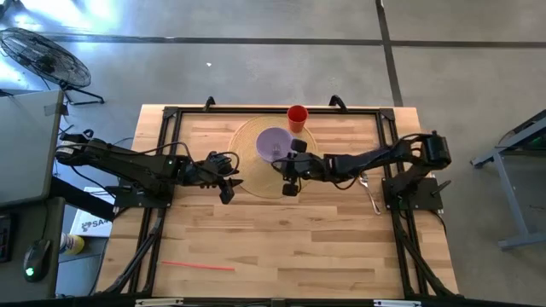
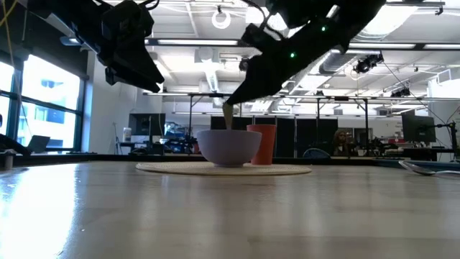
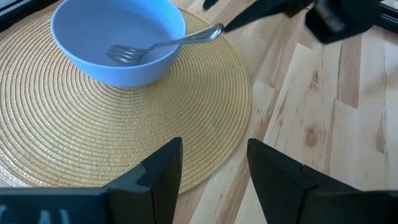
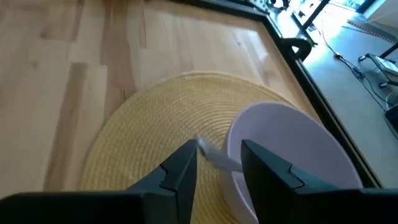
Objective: Pick & Place Utensil
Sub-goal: Put the fork into the purple bowl, then put the spoon into the purple bowl
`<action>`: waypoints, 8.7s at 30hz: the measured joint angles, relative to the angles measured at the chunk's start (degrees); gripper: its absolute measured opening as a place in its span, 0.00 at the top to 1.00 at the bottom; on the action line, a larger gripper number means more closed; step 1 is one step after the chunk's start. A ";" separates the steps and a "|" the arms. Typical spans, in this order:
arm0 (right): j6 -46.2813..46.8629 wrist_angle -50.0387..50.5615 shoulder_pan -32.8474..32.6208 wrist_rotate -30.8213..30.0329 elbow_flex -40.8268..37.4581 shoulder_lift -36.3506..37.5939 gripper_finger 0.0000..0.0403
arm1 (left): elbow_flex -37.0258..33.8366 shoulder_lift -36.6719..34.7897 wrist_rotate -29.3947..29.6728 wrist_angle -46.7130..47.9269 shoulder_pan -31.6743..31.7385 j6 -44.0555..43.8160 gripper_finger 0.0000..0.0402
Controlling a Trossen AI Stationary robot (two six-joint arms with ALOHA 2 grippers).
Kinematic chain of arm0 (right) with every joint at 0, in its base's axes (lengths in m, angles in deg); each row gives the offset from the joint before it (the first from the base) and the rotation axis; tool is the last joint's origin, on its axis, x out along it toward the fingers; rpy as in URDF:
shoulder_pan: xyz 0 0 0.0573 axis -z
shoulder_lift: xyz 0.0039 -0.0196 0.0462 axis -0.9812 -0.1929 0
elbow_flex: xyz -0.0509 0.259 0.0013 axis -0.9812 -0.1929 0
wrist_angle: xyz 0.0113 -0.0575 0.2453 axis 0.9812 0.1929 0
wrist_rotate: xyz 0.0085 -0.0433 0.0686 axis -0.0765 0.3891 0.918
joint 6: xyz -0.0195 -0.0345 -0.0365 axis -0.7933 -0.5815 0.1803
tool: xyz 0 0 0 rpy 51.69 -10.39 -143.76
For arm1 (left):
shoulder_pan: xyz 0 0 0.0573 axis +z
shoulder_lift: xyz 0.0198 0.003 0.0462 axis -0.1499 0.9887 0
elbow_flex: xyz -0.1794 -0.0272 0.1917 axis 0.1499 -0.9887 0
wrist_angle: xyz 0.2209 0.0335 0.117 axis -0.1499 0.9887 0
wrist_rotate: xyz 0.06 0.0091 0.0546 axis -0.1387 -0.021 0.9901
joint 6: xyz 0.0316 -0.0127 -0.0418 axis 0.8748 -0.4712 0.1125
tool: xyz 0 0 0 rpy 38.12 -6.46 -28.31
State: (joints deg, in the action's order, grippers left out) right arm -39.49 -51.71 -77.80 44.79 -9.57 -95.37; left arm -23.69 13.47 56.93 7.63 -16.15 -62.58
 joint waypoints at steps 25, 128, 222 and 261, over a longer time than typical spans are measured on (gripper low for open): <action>41.74 65.84 2.60 3.21 -0.02 12.94 0.71 | 0.00 0.00 -0.31 0.02 0.00 -0.51 0.56; 25.27 49.20 -26.19 -48.52 34.75 -21.71 0.98 | 1.63 36.65 32.34 -67.43 -20.10 24.69 0.56; 44.07 -42.03 -19.77 -4.00 -22.83 2.65 0.62 | -15.29 13.90 16.55 -67.22 -11.98 -2.79 0.96; 43.08 -42.89 -19.34 -5.35 -21.68 1.53 0.99 | -15.23 14.29 18.60 -67.39 -11.98 0.33 0.87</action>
State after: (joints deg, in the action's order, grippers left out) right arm 3.59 -94.59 -97.14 39.44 -31.25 -93.84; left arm -38.92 27.77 75.52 -59.76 -28.13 -62.25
